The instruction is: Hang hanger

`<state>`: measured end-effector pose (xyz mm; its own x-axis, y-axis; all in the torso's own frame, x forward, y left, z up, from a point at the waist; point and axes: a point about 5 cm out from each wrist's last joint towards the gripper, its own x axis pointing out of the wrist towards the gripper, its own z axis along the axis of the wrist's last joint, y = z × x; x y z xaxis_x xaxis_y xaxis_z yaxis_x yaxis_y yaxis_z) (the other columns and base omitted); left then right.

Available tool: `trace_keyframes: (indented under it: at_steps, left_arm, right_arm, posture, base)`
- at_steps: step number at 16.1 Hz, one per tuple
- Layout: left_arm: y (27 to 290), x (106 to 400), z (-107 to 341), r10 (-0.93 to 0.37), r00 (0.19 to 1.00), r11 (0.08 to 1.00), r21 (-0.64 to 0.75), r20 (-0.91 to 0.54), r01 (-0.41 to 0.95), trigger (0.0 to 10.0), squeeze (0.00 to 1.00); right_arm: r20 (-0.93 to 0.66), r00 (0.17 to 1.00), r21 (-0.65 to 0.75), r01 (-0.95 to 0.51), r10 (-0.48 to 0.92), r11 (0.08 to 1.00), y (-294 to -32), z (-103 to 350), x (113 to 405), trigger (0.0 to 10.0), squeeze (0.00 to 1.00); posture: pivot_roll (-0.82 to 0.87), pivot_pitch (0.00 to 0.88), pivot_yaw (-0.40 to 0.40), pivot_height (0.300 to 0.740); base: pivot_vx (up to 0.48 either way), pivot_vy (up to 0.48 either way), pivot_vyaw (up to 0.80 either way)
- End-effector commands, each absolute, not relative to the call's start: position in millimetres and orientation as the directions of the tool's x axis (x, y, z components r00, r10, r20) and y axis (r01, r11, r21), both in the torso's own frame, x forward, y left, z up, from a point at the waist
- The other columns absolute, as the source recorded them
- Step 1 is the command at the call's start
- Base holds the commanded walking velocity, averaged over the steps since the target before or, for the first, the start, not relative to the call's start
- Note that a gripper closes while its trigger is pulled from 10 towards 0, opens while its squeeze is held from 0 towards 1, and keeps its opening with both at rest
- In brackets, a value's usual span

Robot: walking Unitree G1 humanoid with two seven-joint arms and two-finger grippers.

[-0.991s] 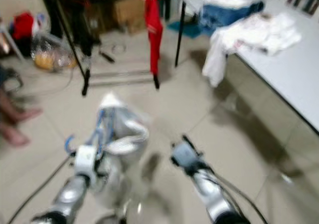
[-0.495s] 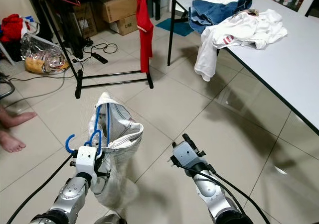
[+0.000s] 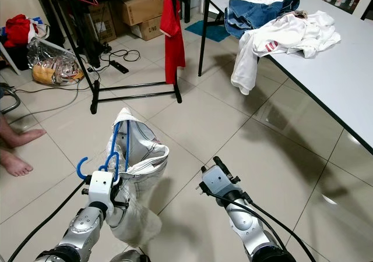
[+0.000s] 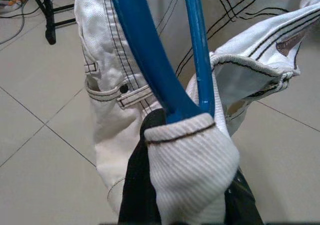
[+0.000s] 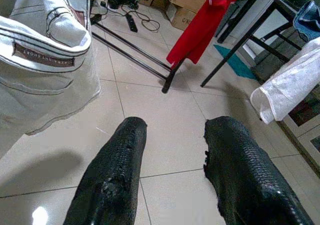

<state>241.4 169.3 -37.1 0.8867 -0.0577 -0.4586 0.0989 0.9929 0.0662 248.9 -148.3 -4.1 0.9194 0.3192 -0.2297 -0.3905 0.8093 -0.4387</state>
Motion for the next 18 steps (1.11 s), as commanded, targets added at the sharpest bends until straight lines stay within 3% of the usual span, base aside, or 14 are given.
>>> trace_keyframes:
  at_steps: [1,18]
  left_arm:
    - [168.8,254.9,-25.2,-0.063,0.914,0.991,0.083,-0.400,0.105,10.0,0.00]
    - [169.4,251.0,-27.1,-0.041,0.918,0.995,0.069,-0.394,0.074,10.0,0.00]
  right_arm:
    - [-0.229,0.919,-0.439,-0.392,0.321,0.808,-148.3,-4.2,248.9,10.0,0.00]
    - [-0.242,0.914,-0.439,-0.401,0.325,0.804,-147.9,-5.8,248.8,10.0,0.00]
  posture:
    - [-0.03,0.000,0.049,0.740]
    - [-0.02,0.000,0.041,0.740]
  base:
    - [0.000,0.000,0.00]
    - [0.000,0.000,0.00]
